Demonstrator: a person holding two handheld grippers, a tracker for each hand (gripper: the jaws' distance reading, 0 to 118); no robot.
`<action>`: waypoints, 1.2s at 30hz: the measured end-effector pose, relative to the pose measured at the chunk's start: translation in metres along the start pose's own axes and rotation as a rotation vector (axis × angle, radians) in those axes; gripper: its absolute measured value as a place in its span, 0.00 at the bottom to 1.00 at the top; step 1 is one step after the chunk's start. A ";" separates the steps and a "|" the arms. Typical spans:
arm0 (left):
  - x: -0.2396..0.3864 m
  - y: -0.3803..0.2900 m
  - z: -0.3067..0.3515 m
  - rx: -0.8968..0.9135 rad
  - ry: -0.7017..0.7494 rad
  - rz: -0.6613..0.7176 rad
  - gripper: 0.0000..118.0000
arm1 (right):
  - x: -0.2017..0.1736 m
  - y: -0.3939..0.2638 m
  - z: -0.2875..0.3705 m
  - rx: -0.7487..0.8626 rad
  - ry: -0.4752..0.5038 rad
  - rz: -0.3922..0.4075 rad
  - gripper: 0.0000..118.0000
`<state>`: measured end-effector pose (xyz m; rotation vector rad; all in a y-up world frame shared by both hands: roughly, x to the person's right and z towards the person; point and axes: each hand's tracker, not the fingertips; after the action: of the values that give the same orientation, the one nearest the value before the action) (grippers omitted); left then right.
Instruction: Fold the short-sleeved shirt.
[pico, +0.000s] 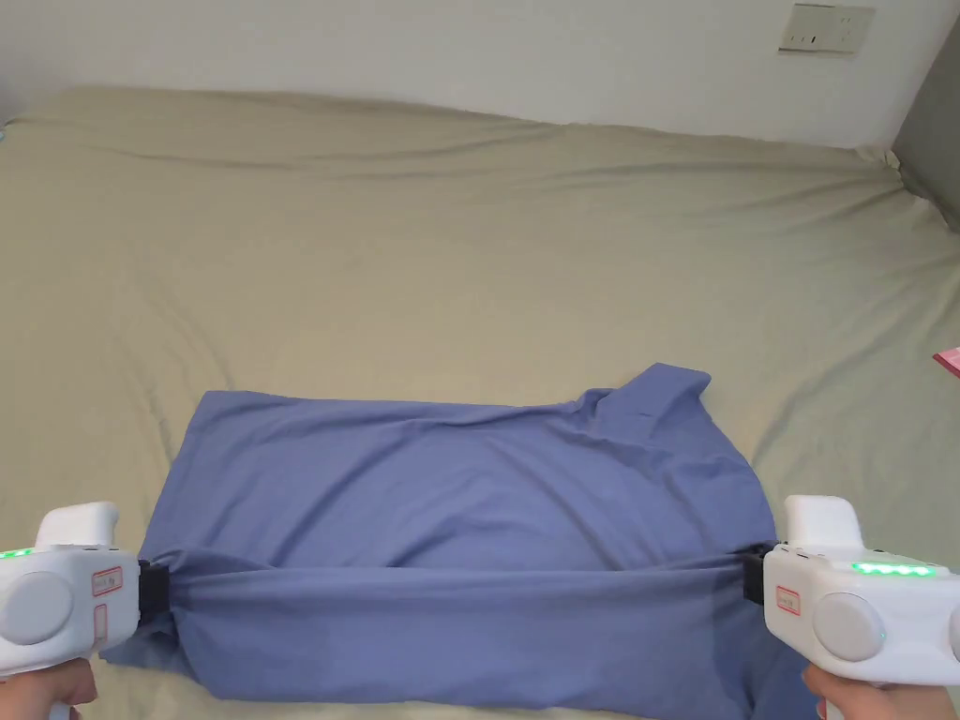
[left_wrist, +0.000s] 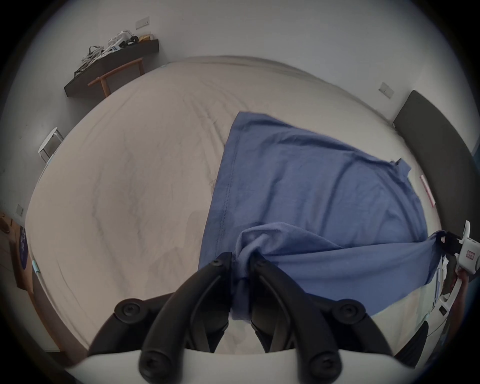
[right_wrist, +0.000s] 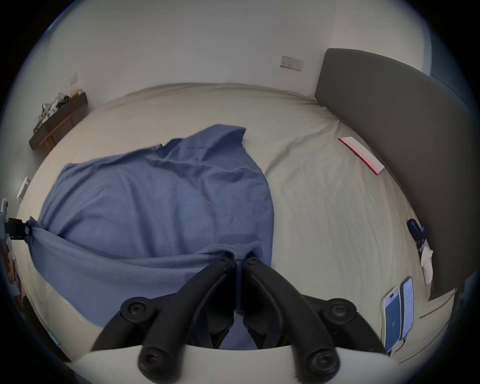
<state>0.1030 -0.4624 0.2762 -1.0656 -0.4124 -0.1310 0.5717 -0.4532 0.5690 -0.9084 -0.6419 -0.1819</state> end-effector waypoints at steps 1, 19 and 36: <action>0.000 0.001 -0.008 -0.025 0.012 -0.008 0.10 | -0.001 0.002 -0.009 -0.010 -0.008 0.005 0.06; 0.022 0.039 0.110 0.433 -0.051 -0.008 0.99 | 0.010 0.055 0.091 0.289 0.005 -0.029 0.86; 0.114 -0.024 0.249 0.967 0.056 -0.315 0.04 | -0.090 0.023 0.257 0.688 -0.049 0.190 0.03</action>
<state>0.1343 -0.2465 0.4440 -0.0418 -0.5114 -0.2101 0.3959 -0.2488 0.6146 -0.3048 -0.6011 0.2259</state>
